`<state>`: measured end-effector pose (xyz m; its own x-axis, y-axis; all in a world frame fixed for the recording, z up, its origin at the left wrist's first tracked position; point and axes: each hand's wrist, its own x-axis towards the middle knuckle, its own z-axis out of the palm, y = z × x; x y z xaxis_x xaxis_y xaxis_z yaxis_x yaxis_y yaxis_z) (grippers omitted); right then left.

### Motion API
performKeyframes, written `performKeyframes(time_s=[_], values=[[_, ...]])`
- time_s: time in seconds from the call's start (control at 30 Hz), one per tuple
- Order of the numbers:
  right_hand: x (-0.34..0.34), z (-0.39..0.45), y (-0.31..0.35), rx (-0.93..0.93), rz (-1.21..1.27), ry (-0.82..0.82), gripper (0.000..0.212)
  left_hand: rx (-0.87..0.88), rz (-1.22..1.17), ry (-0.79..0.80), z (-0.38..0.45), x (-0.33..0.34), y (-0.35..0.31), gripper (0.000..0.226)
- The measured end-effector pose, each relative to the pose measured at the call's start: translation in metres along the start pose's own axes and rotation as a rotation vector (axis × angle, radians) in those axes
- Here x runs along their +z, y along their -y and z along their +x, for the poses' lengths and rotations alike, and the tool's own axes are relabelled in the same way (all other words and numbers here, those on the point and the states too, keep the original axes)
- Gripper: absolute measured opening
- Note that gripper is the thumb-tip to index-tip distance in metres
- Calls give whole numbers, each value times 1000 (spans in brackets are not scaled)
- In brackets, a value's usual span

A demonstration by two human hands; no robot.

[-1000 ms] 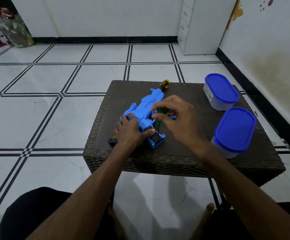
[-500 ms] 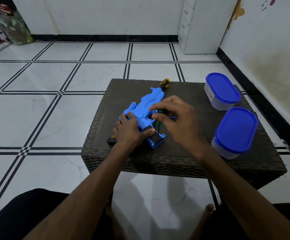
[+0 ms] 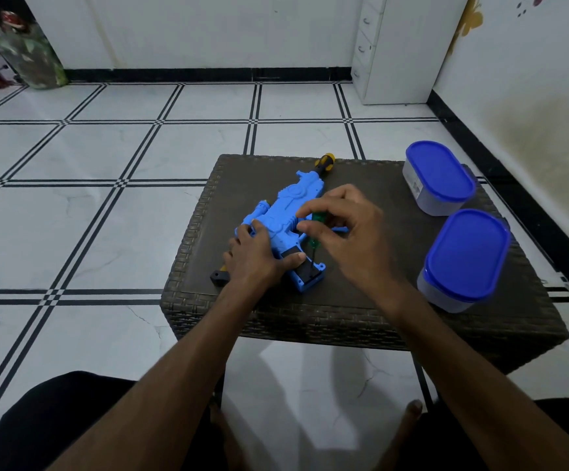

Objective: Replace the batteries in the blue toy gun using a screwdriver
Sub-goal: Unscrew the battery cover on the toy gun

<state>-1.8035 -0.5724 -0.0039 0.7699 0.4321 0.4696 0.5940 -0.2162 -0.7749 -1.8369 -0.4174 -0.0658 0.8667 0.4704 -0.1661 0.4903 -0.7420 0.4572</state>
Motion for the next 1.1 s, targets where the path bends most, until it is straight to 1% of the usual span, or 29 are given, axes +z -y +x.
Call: performKeyframes(time_s=[0.07,0.13,0.2,0.27,0.37,0.47,0.57,0.6,0.67,0.73,0.77,0.87,0.97,1.1], values=[[-2,1,1,4,24,22,26,-1,5,1,0,0,0,111],[-4,0,4,54,80,54,35,-1,11,1,0,-1,0,111],[-4,-2,6,59,119,77,31,-4,10,2,1,-1,0,111],[-4,-4,6,22,116,81,24,-6,8,3,1,0,0,111],[-2,-4,3,-23,109,51,23,-7,12,2,1,-1,-1,112],[2,-5,2,-37,43,17,15,-6,14,7,1,-1,-1,111],[0,0,-2,-37,18,-21,15,-2,20,-3,2,0,0,111],[0,1,-3,-42,33,-6,15,-1,23,-6,3,1,1,111],[-2,3,-2,-39,79,49,23,-3,28,-8,3,1,1,111],[-5,1,1,-6,98,95,31,-3,25,-6,4,2,1,112],[-6,-1,2,2,96,111,32,-2,22,-9,4,2,2,112],[-10,-2,1,-19,27,130,29,0,18,-16,4,3,2,113],[-8,-3,2,-18,30,106,20,0,21,-12,4,2,2,113],[-6,-4,2,-29,-43,56,19,-3,22,-6,4,2,2,114]])
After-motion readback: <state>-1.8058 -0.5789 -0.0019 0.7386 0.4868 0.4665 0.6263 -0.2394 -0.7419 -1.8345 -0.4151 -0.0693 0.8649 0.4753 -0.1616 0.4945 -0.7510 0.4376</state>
